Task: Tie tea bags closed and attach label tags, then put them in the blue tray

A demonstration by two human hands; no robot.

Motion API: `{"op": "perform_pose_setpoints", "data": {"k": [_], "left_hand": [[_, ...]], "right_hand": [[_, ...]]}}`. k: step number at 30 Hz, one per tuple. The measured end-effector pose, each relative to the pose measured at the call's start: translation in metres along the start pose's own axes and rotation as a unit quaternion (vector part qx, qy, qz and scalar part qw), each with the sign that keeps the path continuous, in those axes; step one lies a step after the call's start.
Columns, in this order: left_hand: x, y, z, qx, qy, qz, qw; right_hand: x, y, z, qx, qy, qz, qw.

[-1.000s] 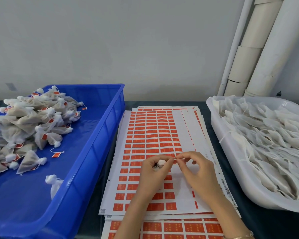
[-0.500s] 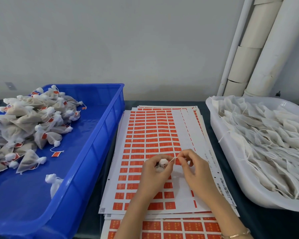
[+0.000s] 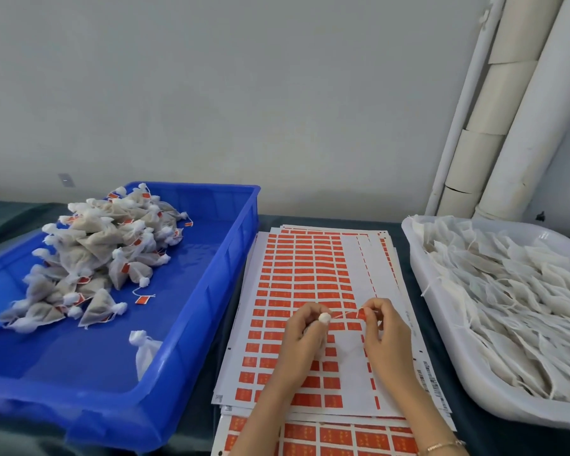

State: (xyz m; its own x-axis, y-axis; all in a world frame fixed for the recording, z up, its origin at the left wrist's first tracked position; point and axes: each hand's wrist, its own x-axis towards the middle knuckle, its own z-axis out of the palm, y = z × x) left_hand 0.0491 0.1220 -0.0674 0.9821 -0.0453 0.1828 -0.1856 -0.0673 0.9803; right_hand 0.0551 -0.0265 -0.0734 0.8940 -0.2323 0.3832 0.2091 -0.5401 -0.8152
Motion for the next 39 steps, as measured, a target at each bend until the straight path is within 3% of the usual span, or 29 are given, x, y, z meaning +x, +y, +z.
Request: {"op": "perform_pose_setpoints", "data": {"k": [6, 11, 15, 18, 25, 31, 35, 39], "left_hand": [[-0.031, 0.047, -0.010, -0.015, -0.028, 0.014, 0.999], [-0.068, 0.099, -0.068, 0.131, 0.038, 0.138, 0.981], [-0.083, 0.129, -0.125, 0.184, 0.074, 0.181, 0.963], [-0.082, 0.142, -0.164, 0.201, 0.085, 0.169, 0.961], [-0.075, 0.140, -0.238, 0.313, 0.079, 0.073, 0.944], [-0.078, 0.115, -0.249, 0.341, 0.051, -0.060, 0.937], [-0.080, 0.113, -0.243, 0.415, 0.029, -0.121, 0.901], [-0.084, 0.124, -0.209, 0.531, 0.068, -0.066, 0.842]], "right_hand": [[0.001, -0.038, -0.005, 0.057, 0.004, -0.020, 0.998], [-0.002, -0.097, -0.002, 0.180, -0.138, -0.054, 0.972], [-0.012, -0.156, 0.016, 0.250, -0.312, -0.146, 0.905], [-0.017, -0.193, 0.040, 0.213, -0.391, -0.225, 0.867], [-0.025, -0.233, 0.104, 0.071, -0.357, -0.268, 0.892], [-0.036, -0.227, 0.132, -0.068, -0.415, -0.258, 0.870], [-0.035, -0.220, 0.125, -0.034, -0.415, -0.252, 0.874], [-0.039, -0.204, 0.096, 0.039, -0.322, -0.258, 0.910]]}}
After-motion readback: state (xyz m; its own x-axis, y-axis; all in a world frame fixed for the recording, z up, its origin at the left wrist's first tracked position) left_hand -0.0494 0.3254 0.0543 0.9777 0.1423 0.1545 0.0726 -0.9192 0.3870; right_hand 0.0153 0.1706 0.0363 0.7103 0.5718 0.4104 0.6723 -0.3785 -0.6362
